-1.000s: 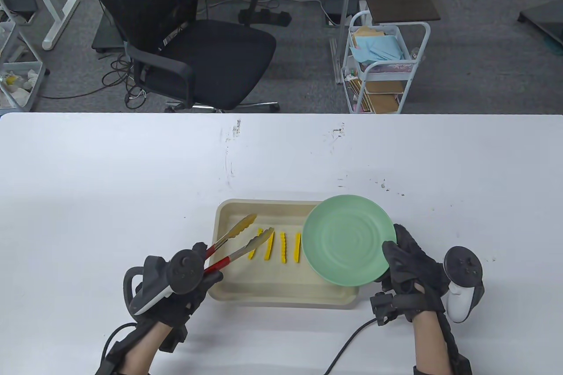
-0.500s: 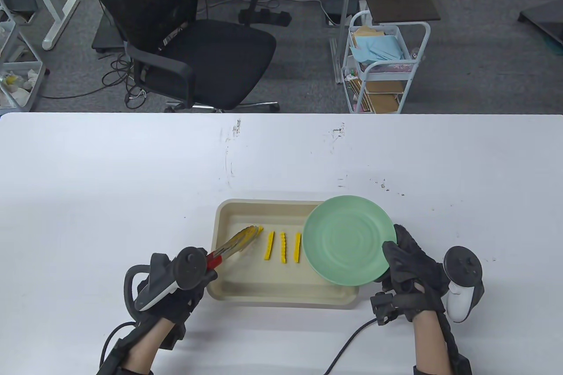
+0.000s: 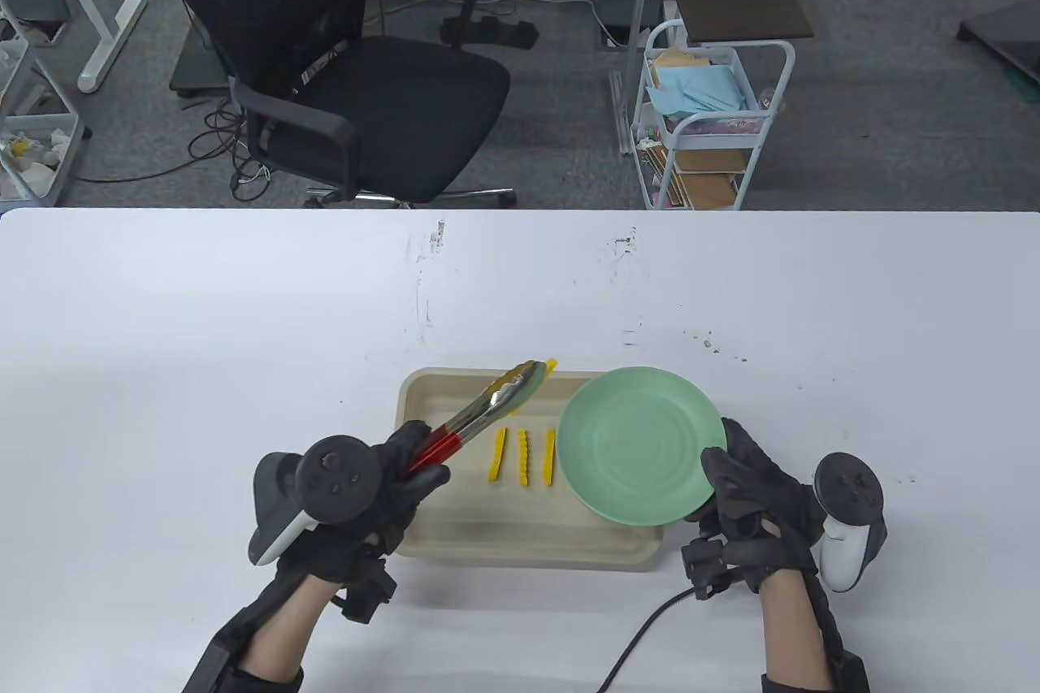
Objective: Hold plate and receive fries gripped by tongs from baking tray
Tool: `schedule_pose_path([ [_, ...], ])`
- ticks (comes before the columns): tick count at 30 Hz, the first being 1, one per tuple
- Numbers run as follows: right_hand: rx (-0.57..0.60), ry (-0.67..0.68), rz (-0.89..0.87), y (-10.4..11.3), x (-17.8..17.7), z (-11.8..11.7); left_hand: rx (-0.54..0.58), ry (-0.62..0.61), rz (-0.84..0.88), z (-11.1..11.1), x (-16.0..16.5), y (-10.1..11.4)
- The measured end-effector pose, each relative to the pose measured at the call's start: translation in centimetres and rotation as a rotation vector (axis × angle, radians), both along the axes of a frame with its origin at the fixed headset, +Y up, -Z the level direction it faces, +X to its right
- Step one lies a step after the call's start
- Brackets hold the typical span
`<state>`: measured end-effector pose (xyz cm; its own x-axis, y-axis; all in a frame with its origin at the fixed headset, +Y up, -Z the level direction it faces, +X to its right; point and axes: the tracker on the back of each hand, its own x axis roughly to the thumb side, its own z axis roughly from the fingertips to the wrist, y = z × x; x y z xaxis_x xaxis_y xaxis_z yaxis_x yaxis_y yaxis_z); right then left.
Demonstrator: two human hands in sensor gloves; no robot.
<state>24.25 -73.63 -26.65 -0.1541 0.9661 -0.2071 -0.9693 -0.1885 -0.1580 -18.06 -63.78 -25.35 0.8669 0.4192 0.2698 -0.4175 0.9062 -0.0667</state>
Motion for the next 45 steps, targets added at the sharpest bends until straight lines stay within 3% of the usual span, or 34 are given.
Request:
schedule_pose_path([
  [7, -0.024, 0.017, -0.051, -0.6, 0.2, -0.4, 0.044, -0.067, -0.208, -0.2, 5.3, -0.5],
  [12, -0.035, 0.026, -0.071, -0.8, 0.3, -0.5, 0.013, -0.085, -0.205, -0.3, 6.0, -0.8],
  [19, -0.036, 0.014, -0.056, -0.9, 0.5, -0.5, 0.015, -0.018, -0.183, -0.3, 2.4, -0.4],
  [24, -0.031, 0.010, -0.036, -0.8, 0.8, -0.5, 0.020, 0.077, -0.261, -0.3, -1.5, -1.8],
  [29, -0.031, 0.009, -0.031, -0.7, 1.1, -0.5, -0.074, 0.111, -0.306, -0.3, -4.1, -3.6],
  [36, -0.036, 0.000, -0.041, -1.0, 1.5, -0.5, -0.138, 0.077, -0.428, -0.1, -3.6, -5.8],
  [45, -0.039, 0.001, -0.043, -0.9, 1.5, -0.5, -0.115, 0.107, -0.447, -0.5, -2.8, -5.7],
])
